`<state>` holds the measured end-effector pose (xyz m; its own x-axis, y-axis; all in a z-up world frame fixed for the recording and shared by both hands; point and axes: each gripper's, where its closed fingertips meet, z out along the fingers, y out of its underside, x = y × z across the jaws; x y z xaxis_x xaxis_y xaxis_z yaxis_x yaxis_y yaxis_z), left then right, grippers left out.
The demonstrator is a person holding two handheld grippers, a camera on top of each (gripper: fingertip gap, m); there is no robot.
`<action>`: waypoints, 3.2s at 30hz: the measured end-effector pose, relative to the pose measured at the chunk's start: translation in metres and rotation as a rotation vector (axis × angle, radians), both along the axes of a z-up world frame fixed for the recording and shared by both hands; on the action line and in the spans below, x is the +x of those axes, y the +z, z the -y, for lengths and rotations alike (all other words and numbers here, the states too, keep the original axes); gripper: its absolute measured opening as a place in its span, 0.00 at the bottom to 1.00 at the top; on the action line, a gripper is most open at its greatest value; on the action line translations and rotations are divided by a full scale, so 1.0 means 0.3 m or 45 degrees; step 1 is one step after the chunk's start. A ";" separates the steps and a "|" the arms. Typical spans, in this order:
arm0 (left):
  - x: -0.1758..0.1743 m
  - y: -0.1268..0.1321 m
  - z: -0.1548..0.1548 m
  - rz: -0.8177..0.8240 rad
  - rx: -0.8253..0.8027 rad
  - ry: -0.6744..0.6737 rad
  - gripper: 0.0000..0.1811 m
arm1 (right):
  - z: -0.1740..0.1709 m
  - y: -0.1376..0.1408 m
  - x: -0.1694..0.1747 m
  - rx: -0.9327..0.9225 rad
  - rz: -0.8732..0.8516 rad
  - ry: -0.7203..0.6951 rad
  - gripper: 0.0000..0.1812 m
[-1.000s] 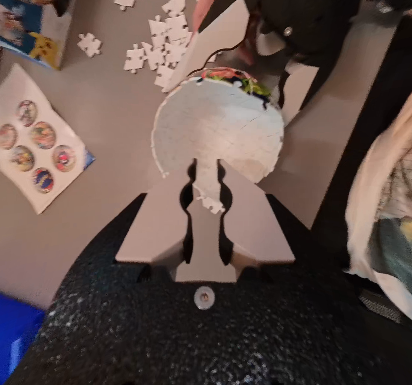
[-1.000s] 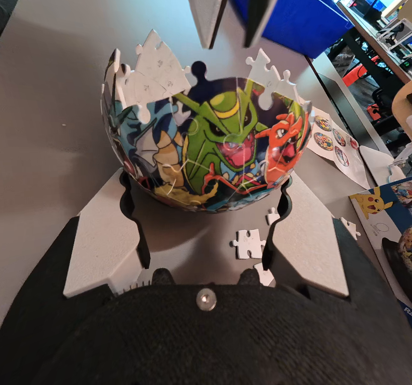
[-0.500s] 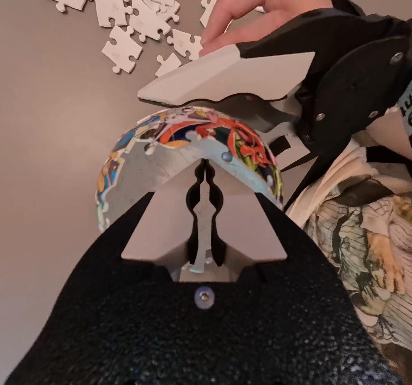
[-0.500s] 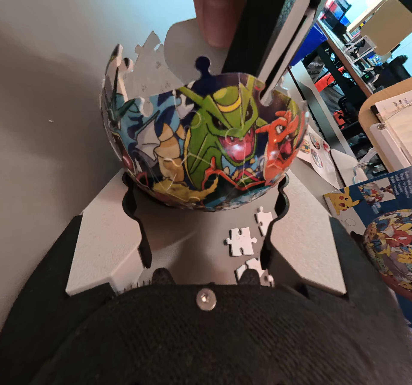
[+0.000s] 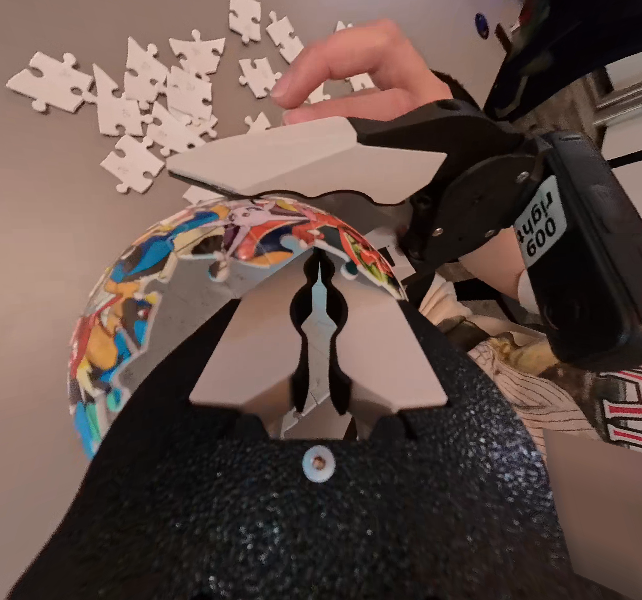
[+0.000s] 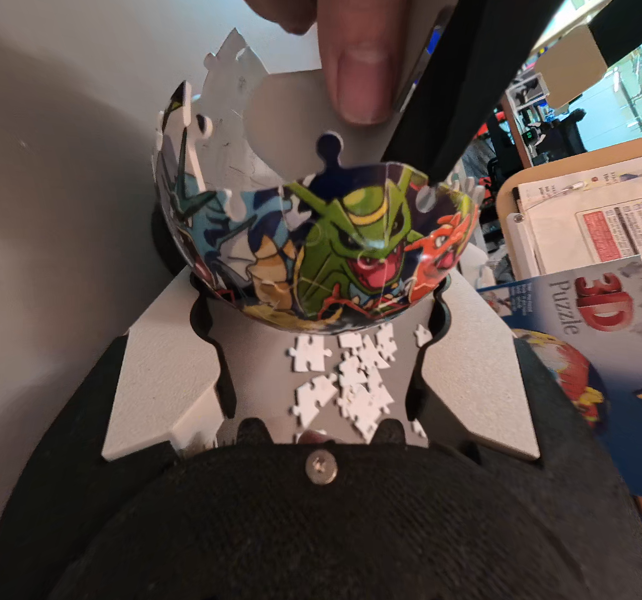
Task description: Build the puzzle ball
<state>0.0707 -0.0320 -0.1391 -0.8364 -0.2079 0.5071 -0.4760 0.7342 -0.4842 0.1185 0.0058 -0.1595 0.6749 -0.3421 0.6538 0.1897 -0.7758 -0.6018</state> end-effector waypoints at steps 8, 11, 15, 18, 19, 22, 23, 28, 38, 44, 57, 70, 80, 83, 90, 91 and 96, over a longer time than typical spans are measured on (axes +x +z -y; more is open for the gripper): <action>-0.003 -0.024 0.070 -0.150 -0.061 -0.016 0.00 | 0.097 -0.010 0.041 -0.347 0.094 -0.078 0.73; -0.016 -0.026 0.085 -0.175 -0.076 -0.023 0.00 | 0.123 -0.018 0.042 -0.412 0.114 -0.097 0.73; -0.025 -0.024 0.094 -0.183 -0.083 -0.033 0.00 | 0.133 -0.007 0.036 -0.456 0.145 -0.113 0.73; -0.025 -0.044 0.088 -0.178 -0.062 -0.028 0.00 | 0.138 -0.015 0.029 -0.506 0.169 -0.125 0.73; -0.026 -0.050 0.085 -0.177 -0.057 -0.023 0.00 | 0.140 -0.011 0.032 -0.505 0.193 -0.140 0.74; -0.017 -0.073 0.076 -0.116 -0.019 -0.003 0.00 | 0.134 0.006 0.032 -0.494 0.249 -0.155 0.73; -0.011 -0.075 0.076 -0.085 -0.014 0.008 0.00 | 0.131 0.010 0.031 -0.486 0.259 -0.159 0.73; 0.000 -0.096 0.052 0.106 0.076 -0.047 0.00 | 0.105 -0.011 0.019 -0.411 0.237 -0.140 0.71; 0.025 -0.115 0.034 0.146 0.138 -0.065 0.00 | 0.143 -0.069 0.004 0.243 -0.252 -0.239 0.73; 0.029 -0.121 0.002 0.205 0.130 -0.077 0.00 | 0.107 -0.104 -0.004 0.507 -0.549 -0.149 0.73; 0.143 0.088 -0.099 0.447 -0.169 0.135 0.09 | 0.053 -0.140 0.024 0.218 -0.372 -0.073 0.69; 0.301 -0.084 -0.352 0.196 0.286 0.345 0.47 | 0.048 -0.123 0.020 0.224 -0.282 -0.068 0.70; 0.252 -0.196 -0.368 0.095 0.351 0.296 0.38 | 0.024 -0.098 0.015 0.296 -0.242 -0.020 0.72; 0.233 -0.209 -0.369 0.076 0.311 0.278 0.38 | 0.013 -0.103 0.009 0.318 -0.275 0.003 0.72; 0.233 -0.255 -0.373 0.136 0.269 0.210 0.27 | -0.015 -0.146 -0.011 0.274 -0.474 0.091 0.74; 0.237 -0.257 -0.373 0.151 0.270 0.205 0.26 | -0.019 -0.144 -0.005 0.265 -0.476 0.100 0.74; 0.270 -0.268 -0.374 0.338 0.267 0.171 0.32 | -0.046 -0.116 0.043 0.255 -0.446 0.122 0.73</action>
